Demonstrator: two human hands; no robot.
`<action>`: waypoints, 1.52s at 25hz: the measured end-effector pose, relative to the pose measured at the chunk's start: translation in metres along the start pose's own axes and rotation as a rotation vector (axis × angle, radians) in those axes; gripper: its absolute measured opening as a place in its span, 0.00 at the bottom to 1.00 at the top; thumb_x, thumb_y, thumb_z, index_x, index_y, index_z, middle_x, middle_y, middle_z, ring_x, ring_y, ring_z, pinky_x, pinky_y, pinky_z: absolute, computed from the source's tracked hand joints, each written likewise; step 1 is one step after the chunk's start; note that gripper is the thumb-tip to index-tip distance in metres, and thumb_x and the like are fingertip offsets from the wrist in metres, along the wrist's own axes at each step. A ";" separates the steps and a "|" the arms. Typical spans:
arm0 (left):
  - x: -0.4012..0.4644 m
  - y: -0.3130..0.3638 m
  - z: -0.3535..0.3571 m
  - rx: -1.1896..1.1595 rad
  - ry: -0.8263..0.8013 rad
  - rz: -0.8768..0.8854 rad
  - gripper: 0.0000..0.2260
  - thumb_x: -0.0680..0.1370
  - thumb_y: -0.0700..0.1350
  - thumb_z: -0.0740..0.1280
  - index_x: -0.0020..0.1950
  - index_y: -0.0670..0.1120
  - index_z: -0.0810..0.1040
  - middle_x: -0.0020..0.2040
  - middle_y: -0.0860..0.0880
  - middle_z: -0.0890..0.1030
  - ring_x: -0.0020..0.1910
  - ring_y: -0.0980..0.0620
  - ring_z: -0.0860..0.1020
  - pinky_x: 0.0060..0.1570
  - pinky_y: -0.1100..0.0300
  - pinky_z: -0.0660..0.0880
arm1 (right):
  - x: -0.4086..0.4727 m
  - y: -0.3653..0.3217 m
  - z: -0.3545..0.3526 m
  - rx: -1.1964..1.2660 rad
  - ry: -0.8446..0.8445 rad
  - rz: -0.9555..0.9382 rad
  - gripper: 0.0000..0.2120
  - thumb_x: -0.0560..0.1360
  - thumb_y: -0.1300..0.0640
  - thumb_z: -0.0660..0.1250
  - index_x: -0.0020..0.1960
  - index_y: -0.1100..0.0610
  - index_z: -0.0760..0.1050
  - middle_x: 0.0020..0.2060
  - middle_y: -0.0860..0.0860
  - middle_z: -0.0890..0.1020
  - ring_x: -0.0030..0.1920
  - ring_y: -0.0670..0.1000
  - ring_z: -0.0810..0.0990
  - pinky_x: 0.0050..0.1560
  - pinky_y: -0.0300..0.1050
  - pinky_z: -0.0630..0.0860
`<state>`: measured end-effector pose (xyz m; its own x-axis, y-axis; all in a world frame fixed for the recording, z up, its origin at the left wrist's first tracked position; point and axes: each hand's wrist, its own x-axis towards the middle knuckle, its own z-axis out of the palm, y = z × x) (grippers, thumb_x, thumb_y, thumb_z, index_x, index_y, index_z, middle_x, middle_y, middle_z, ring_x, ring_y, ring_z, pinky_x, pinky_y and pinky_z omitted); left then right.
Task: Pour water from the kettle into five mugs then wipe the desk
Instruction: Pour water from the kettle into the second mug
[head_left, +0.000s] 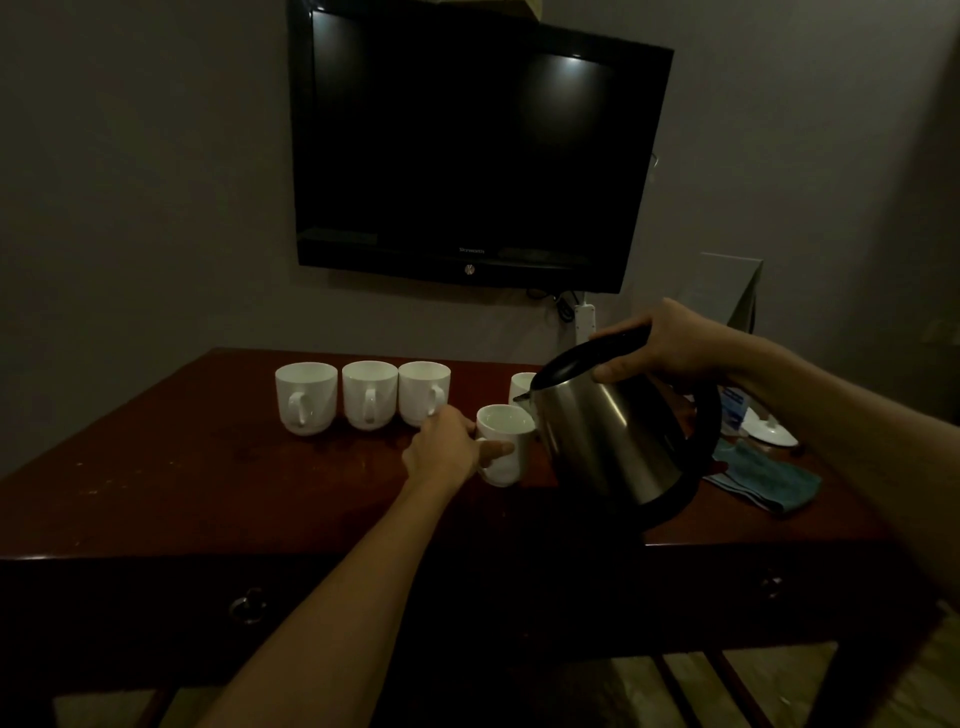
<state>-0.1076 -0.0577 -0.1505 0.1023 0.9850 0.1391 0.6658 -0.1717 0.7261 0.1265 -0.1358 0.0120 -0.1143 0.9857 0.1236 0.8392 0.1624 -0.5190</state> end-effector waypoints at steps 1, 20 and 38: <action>0.000 0.000 0.000 0.001 0.001 0.000 0.15 0.70 0.59 0.75 0.44 0.48 0.81 0.40 0.52 0.81 0.40 0.55 0.78 0.40 0.56 0.73 | 0.000 -0.001 0.000 0.002 0.002 0.001 0.21 0.69 0.53 0.76 0.61 0.51 0.80 0.48 0.50 0.84 0.47 0.48 0.81 0.44 0.40 0.74; 0.001 -0.002 0.003 0.004 0.023 0.007 0.16 0.70 0.60 0.75 0.46 0.49 0.82 0.41 0.52 0.81 0.41 0.55 0.79 0.39 0.56 0.73 | 0.005 -0.001 0.002 0.005 -0.012 -0.025 0.20 0.69 0.53 0.75 0.60 0.53 0.80 0.50 0.52 0.84 0.50 0.50 0.82 0.47 0.41 0.76; -0.004 0.005 0.012 0.064 0.154 0.006 0.16 0.70 0.60 0.75 0.40 0.48 0.81 0.39 0.52 0.82 0.41 0.53 0.81 0.42 0.54 0.78 | -0.054 0.087 0.047 0.341 0.421 -0.073 0.32 0.64 0.49 0.77 0.67 0.53 0.77 0.53 0.50 0.84 0.51 0.43 0.83 0.56 0.48 0.81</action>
<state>-0.0962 -0.0622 -0.1557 -0.0051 0.9685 0.2488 0.7121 -0.1712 0.6809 0.1802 -0.1730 -0.0796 0.1159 0.8796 0.4613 0.6087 0.3041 -0.7328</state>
